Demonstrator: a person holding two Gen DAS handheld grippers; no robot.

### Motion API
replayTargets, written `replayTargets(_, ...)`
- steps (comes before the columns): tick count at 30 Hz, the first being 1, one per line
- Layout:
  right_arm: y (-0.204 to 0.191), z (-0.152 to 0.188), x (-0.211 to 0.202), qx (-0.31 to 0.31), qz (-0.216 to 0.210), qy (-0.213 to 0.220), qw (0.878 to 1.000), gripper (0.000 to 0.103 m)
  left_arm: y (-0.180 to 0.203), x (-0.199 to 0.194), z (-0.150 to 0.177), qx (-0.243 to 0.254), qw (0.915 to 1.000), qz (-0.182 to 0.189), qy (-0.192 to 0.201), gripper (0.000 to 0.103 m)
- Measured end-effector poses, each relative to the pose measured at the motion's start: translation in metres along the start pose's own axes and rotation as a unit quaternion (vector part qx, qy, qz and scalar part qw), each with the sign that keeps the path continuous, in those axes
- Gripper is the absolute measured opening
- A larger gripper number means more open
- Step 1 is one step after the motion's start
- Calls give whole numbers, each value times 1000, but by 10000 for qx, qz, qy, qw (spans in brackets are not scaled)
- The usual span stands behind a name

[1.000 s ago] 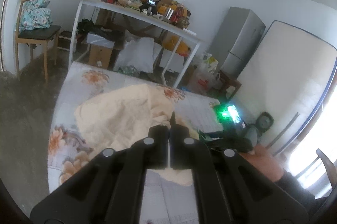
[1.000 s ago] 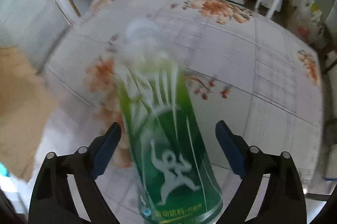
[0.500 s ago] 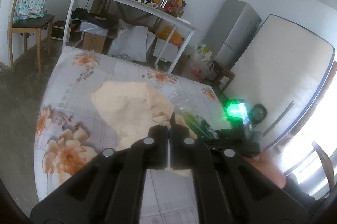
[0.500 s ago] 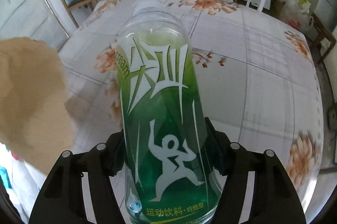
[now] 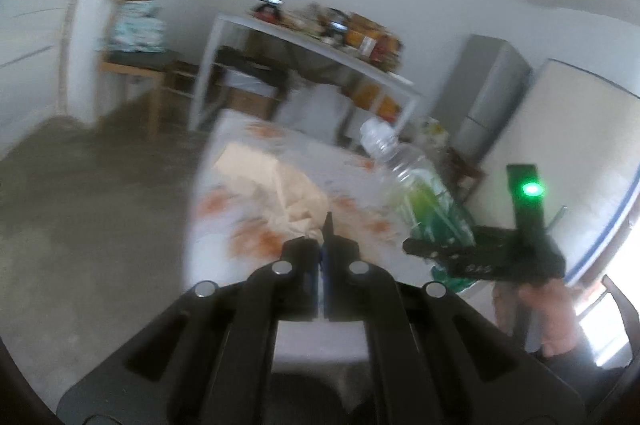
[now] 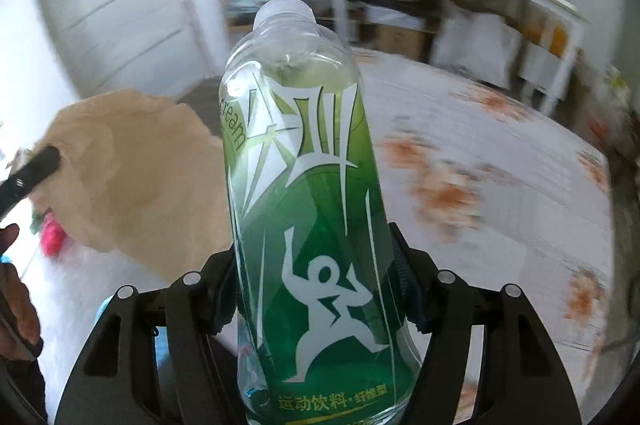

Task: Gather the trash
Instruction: 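Carry the brown paper and green bottle over the blue basket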

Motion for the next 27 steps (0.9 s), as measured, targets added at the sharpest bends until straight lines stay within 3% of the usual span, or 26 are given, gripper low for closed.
replayTargets(5,-119,42,22,-670,-714,-294,9948,64,-59,-81,53,-230,9954,-912,-204,0)
replayTargets(12,-243,125,68,-1282,-1395,-1077,9760,64,-139,-158,171,-903,9713,-2042,-814,0)
replayTargets(19,-320,208,100,-1829,-1471,-1702,9570,64,-189,-186,288,-1688,9430,-2491,-1424,0)
replayTargets(27,-345,266,126,-2191,-1399,-2245,9392,64,-231,-158,400,-2288,9150,-2522,-2165,0)
Point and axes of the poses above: each gripper's, at about its wrist camera, not at the fingertips, and x roughly the way its jaws point, y to its right, z to its underside, the point moved 9 cm from there along x, roughly the way its jaws point, and after that the axes turned 9 degrees about x, right-handed, at the moved point
